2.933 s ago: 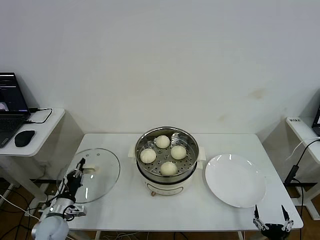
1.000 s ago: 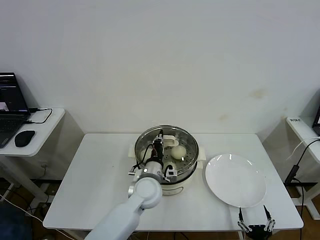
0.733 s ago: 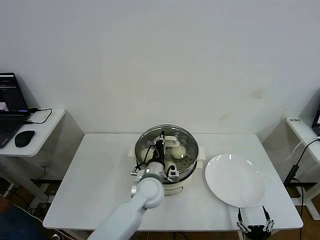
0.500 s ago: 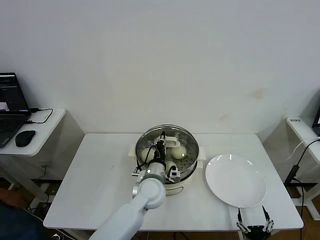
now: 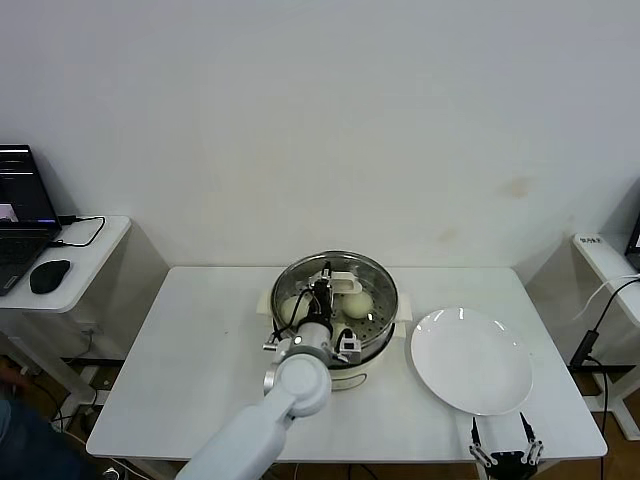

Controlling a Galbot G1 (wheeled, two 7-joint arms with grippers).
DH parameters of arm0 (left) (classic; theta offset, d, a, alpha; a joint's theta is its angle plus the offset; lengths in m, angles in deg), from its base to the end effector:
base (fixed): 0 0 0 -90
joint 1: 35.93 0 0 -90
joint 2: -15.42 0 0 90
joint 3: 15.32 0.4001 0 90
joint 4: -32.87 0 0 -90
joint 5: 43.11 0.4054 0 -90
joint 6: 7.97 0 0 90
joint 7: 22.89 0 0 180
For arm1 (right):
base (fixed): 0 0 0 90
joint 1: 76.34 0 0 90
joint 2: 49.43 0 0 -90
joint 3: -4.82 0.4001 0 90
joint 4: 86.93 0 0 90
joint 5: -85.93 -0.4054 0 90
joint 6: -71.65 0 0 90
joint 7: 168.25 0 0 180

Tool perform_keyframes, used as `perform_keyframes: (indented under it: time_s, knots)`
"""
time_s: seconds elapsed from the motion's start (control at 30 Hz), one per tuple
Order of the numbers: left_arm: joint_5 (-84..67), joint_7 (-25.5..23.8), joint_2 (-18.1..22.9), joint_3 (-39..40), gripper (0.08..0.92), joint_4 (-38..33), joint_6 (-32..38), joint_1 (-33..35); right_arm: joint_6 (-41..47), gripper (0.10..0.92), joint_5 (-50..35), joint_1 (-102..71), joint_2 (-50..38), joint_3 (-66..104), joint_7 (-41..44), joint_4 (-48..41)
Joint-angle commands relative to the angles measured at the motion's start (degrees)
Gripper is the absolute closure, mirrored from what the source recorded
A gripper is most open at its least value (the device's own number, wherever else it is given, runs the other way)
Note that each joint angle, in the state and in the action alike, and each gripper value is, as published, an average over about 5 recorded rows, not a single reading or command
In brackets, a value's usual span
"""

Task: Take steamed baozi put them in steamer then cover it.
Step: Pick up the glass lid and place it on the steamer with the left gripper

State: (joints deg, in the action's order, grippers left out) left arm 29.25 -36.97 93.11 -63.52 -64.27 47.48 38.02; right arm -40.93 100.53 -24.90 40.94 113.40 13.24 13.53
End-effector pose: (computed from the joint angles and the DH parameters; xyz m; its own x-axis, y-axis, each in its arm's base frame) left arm 0.3985 -0.1874 -0.3004 -0.9852 0.1572 0.0677 0.0779 0.0598 0.9952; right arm 0.0915 -0.1249 -0.4915 -0.9816 0.1559 0.1105 0.0987 0.9086 -0.4058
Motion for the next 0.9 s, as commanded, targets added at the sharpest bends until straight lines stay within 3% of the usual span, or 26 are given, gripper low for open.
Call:
perform_keyframes:
  time_s: [0.03,0.6,0.7,0.9]
  knots:
    - [0.36,-0.18,-0.03,0.1,0.855,-0.48,0.0,0.31,-0.04,0.203,0.04,0.03,0.02,0.0,-0.01,-0.12]
    - [3.01,0.31,0.33,0.01,0.855,0.11,1.28,0.94,-0.17,0.203,0.18,0.14,0.03,-0.15,0.03,-0.37]
    - [3.22,0.5,0.13,-0.02,0.822,-0.28,1.39,1.14,-0.17,0.203,0.18,0.18,0.03,-0.16,0.04,-0.4]
    - [3.25,0.5,-0.61,-0.4,0.659,-3.34,1.32,2.27,-0.15,0.203,0.31,0.22,0.02,-0.35,0.04,-0.48]
